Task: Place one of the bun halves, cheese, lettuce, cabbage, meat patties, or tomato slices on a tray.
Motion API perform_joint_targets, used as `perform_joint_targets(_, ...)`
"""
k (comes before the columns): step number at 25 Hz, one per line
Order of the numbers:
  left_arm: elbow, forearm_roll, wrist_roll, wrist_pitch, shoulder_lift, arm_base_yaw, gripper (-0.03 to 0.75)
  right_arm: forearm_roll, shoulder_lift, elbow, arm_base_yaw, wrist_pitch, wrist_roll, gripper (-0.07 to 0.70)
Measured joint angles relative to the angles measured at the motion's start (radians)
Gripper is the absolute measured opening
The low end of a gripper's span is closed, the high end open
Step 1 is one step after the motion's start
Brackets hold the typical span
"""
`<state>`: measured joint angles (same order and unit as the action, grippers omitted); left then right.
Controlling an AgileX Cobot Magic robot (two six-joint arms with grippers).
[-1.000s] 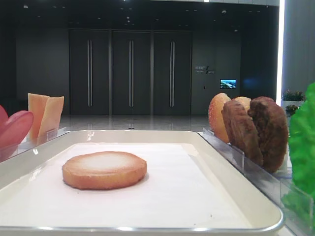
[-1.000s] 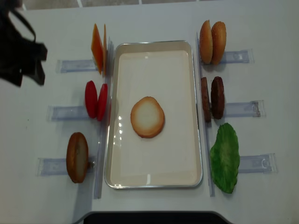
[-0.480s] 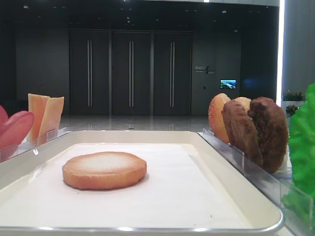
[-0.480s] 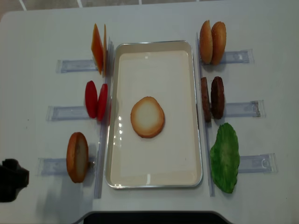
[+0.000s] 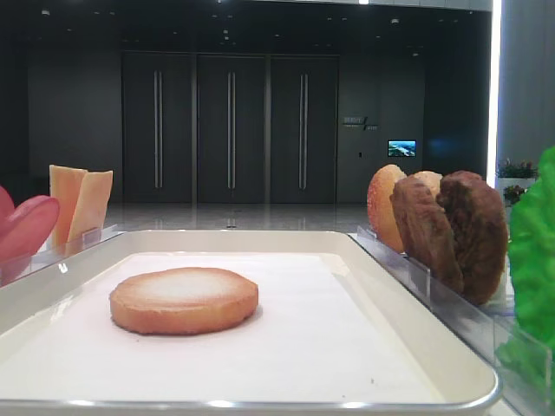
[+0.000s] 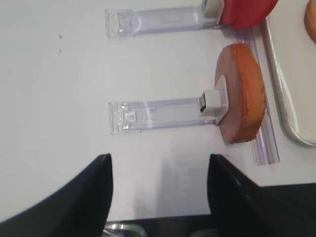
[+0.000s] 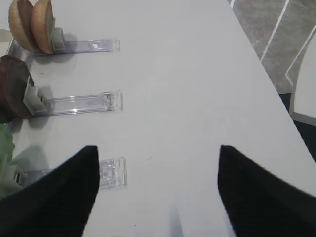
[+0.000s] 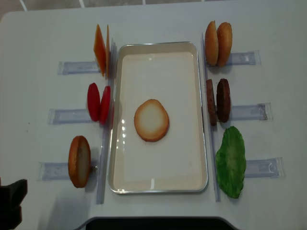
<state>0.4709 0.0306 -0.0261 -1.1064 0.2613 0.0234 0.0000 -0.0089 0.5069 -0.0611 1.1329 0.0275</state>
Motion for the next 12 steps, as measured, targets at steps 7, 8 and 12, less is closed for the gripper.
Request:
perform_joint_targets(7,0.0,-0.005,-0.008,-0.002,-0.25,0.0,0.464,0.0,0.0,0.0,0.0,0.0,0.0,0.482)
perform_joint_targets(8,0.0,-0.005,-0.01,-0.002,-0.269,0.0,0.464,0.0,0.0,0.0,0.0,0.0,0.0,0.482)
perform_joint_targets(12,0.0,-0.007,-0.011,-0.003,-0.276,0.0,0.464,0.0,0.0,0.0,0.0,0.0,0.0,0.482)
